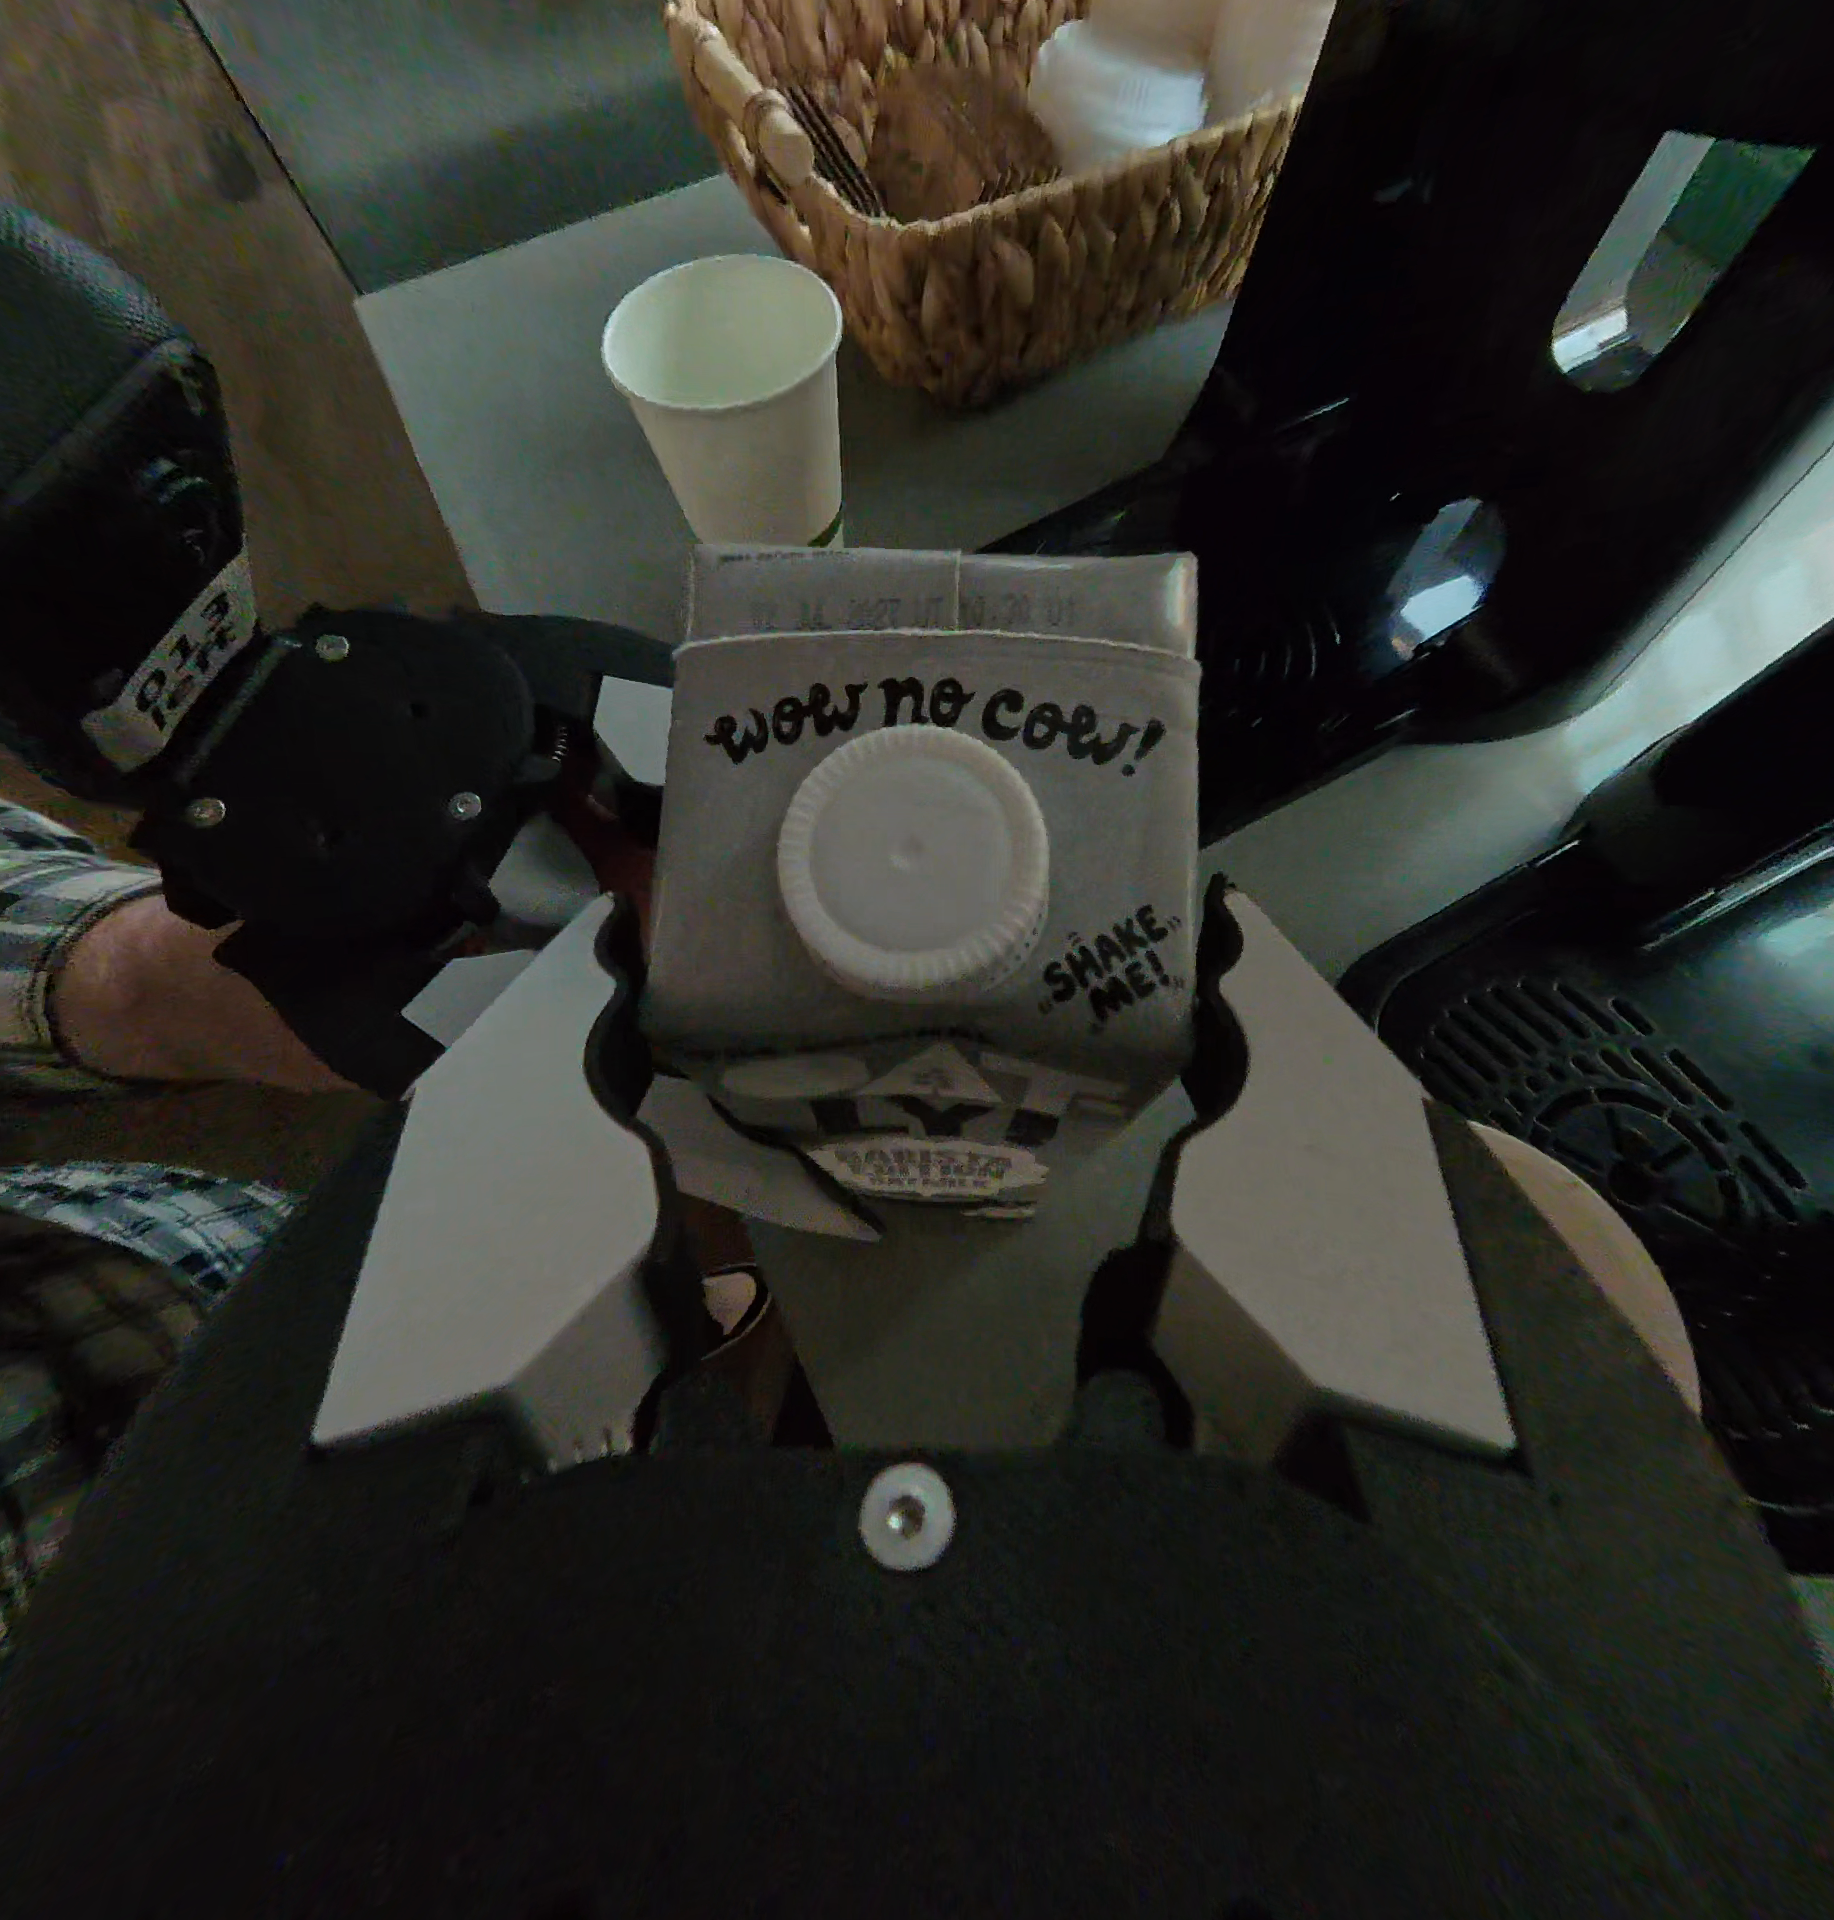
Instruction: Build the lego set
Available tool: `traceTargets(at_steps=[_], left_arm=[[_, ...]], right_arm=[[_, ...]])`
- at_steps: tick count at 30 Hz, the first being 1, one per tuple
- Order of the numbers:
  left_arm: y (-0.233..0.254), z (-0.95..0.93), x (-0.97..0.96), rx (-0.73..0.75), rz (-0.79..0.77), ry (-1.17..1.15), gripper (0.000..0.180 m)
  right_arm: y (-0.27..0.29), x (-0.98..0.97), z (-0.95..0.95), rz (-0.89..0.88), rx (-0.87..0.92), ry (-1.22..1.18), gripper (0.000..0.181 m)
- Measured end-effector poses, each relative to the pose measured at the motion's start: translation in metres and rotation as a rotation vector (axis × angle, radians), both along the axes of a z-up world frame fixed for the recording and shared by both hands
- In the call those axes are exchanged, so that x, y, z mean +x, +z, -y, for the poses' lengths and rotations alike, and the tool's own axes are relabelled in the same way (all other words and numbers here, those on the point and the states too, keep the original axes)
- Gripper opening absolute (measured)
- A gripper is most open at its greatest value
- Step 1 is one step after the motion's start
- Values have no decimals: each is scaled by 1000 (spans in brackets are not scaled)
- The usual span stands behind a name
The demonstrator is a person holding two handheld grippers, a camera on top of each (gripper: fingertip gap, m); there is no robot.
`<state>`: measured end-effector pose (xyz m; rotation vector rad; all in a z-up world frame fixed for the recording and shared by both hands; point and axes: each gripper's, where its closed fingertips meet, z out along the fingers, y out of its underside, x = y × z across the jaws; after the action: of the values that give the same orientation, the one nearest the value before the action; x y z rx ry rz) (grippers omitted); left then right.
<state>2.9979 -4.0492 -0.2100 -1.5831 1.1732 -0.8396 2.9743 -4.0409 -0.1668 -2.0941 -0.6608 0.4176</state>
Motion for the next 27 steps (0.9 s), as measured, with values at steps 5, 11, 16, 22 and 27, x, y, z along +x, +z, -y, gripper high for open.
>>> traceTargets(at_steps=[5, 11, 16, 22, 27], left_arm=[[-9, 2, 2, -38, -17, -52, 106], [-9, 9, 2, -41, 7, -102, 105], [-7, 16, 0, -45, 27, -174, 103], [-1, 22, -9, -65, 83, -231, 102], [14, 27, -16, -78, 153, -290, 101]], right_arm=[[4, -10, 2, 22, 30, -100, 103], [9, -15, 12, -47, 55, -135, 96], [2, -15, 24, -77, 55, -77, 98], [-4, -20, 34, -83, 84, -7, 86], [1, -22, 38, -137, 121, 29, 80]])
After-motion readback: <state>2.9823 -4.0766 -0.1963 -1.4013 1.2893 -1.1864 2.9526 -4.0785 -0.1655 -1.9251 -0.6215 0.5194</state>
